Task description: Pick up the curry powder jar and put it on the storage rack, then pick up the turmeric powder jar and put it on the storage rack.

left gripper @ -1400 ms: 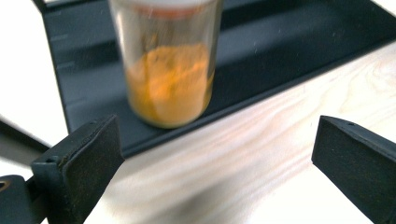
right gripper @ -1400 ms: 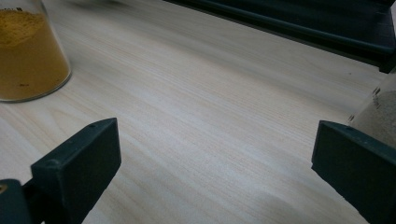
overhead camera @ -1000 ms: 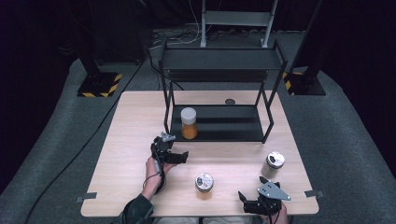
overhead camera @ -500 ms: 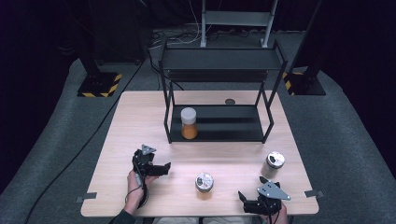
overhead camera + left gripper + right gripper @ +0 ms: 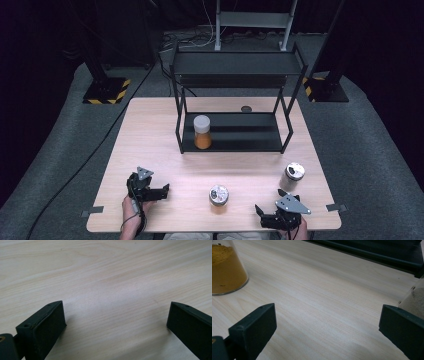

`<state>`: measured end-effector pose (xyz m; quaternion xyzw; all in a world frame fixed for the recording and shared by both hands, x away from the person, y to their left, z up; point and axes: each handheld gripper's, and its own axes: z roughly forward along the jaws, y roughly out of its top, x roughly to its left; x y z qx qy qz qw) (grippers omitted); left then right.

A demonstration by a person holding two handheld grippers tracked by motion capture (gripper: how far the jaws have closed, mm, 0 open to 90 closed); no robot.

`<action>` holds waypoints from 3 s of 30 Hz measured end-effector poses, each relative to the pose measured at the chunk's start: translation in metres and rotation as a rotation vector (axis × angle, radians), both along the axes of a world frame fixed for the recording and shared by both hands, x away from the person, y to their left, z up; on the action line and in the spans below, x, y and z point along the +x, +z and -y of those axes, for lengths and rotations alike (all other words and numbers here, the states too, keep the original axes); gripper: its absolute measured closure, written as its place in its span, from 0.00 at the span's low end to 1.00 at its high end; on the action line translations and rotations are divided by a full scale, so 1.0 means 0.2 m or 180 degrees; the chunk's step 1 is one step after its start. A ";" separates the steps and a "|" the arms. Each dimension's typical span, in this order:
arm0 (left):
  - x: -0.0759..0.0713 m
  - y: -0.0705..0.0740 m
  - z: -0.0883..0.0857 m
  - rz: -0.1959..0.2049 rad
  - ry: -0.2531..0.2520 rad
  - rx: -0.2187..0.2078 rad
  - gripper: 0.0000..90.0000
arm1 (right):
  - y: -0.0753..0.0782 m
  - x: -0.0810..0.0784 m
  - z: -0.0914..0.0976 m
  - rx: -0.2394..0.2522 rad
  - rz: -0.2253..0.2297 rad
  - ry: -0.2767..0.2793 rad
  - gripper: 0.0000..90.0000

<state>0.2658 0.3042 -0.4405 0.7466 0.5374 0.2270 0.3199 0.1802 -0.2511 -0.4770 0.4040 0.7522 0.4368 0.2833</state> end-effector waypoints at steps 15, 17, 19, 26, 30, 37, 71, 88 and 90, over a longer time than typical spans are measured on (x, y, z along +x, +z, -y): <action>0.01 0.00 -0.07 -0.0006 -0.0228 0.0001 0.00 | 0.00 0.00 -0.01 0.0004 -0.0017 -0.0054 0.00; 0.01 0.00 -0.07 -0.0006 -0.0229 0.0004 0.00 | 0.00 0.00 -0.01 0.0004 -0.0018 -0.0058 0.00; 0.01 0.00 -0.07 -0.0006 -0.0223 0.0006 0.00 | 0.00 0.00 -0.01 0.0006 -0.0019 -0.0061 0.00; 0.01 0.00 -0.06 -0.0003 -0.0214 0.0000 0.00 | 0.01 0.00 -0.01 0.0011 -0.0030 -0.0067 0.00; 0.01 0.00 -0.06 -0.0005 -0.0218 0.0003 0.00 | 0.01 0.00 -0.01 0.0009 -0.0030 -0.0064 0.00; 0.01 0.00 -0.06 -0.0004 -0.0218 0.0005 0.00 | 0.01 0.00 -0.01 0.0005 -0.0031 -0.0071 0.00; 0.00 0.00 -0.05 0.0009 -0.0189 0.0009 0.00 | 0.02 0.00 -0.03 -0.0003 -0.0068 -0.0141 0.00; 0.00 0.00 -0.05 0.0008 -0.0189 0.0011 0.00 | 0.07 -0.02 -0.22 -0.0072 -0.0194 0.0014 0.00; 0.00 0.00 -0.05 0.0008 -0.0189 0.0011 0.00 | 0.08 -0.02 -0.25 -0.0063 -0.0208 0.0085 0.00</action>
